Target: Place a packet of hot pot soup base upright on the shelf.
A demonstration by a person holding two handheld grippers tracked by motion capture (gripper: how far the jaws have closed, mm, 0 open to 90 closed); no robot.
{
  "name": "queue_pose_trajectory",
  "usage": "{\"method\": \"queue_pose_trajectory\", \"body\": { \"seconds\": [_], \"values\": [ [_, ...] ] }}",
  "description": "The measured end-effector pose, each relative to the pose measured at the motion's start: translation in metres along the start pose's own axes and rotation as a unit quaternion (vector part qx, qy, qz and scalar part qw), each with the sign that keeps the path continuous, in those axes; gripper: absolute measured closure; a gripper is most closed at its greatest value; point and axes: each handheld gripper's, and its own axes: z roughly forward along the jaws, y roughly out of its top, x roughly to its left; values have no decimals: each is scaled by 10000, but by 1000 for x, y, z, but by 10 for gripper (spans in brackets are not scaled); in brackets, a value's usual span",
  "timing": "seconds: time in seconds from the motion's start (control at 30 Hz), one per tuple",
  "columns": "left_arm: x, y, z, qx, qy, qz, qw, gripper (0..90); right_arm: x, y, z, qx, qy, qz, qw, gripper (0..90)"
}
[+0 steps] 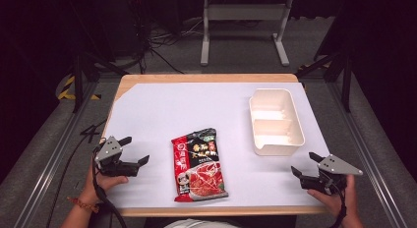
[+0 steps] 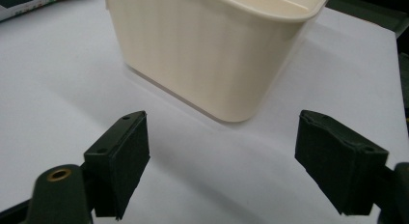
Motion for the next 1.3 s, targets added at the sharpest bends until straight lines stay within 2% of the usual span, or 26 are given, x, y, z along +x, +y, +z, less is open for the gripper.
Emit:
{"method": "queue_pose_trajectory", "body": {
  "seconds": [0.2, 0.27, 0.33, 0.53, 0.63, 0.67, 0.73, 0.77, 0.83, 0.93, 0.97, 1.03, 1.1, 1.17, 1.2, 1.23, 1.27, 1.3],
  "values": [
    [-5, 3, 6, 204, -200, 101, 9995, 75, 2, 0, 0, 39, -16, -72, 10000, 195],
    [-7, 5, 9, 275, -300, 212, 9989, 78, 2, 1, -1, 25, 31, -47, 10000, 195],
    [-7, 8, 14, 374, -370, 231, 9983, 85, 3, 1, 0, 68, 59, -88, 9999, 200],
    [-6, 23, 33, 653, -858, 298, 9937, 118, 5, 1, 3, 187, 112, -113, 9997, 204],
    [-8, 34, 50, 838, -1131, 299, 9896, 123, 7, 1, 6, 275, 156, -141, 9994, 204],
    [-8, 34, 50, 838, -1131, 299, 9896, 123, 7, 1, 6, 275, 156, -141, 9994, 204],
    [-11, 44, 65, 1016, -1196, 454, 9866, 124, 7, 0, 7, 313, 185, -164, 9992, 205],
    [-12, 49, 73, 1058, -1316, 470, 9845, 126, 7, 0, 7, 326, 180, -177, 9991, 204],
    [-14, 56, 83, 1154, -1308, 537, 9832, 126, 7, 0, 7, 311, 192, -157, 9992, 205],
    [-16, 68, 98, 1171, -1449, 563, 9809, 127, 6, -1, 7, 310, 197, -130, 9992, 206],
    [-16, 73, 106, 1221, -1540, 572, 9788, 127, 6, -1, 7, 322, 205, -134, 9992, 207],
    [-17, 76, 111, 1213, -1554, 608, 9785, 133, 6, -1, 8, 329, 211, -146, 9991, 207],
    [-18, 80, 122, 1335, -1715, 576, 9744, 134, 7, -1, 8, 341, 260, -167, 9989, 207],
    [-19, 83, 131, 1476, -1950, 592, 9678, 167, 7, -1, 9, 350, 277, -167, 9989, 207],
    [-22, 84, 138, 1543, -1979, 656, 9658, 190, 7, -1, 9, 355, 296, -156, 9988, 207],
    [-23, 85, 142, 1569, -2001, 631, 9651, 185, 7, -1, 9, 358, 301, -146, 9988, 207],
    [-24, 86, 146, 1619, -2072, 611, 9629, 182, 7, -1, 9, 367, 309, -138, 9988, 207],
    [-24, 86, 146, 1619, -2072, 611, 9629, 182, 7, -1, 9, 367, 309, -138, 9988, 207]
  ]
}}
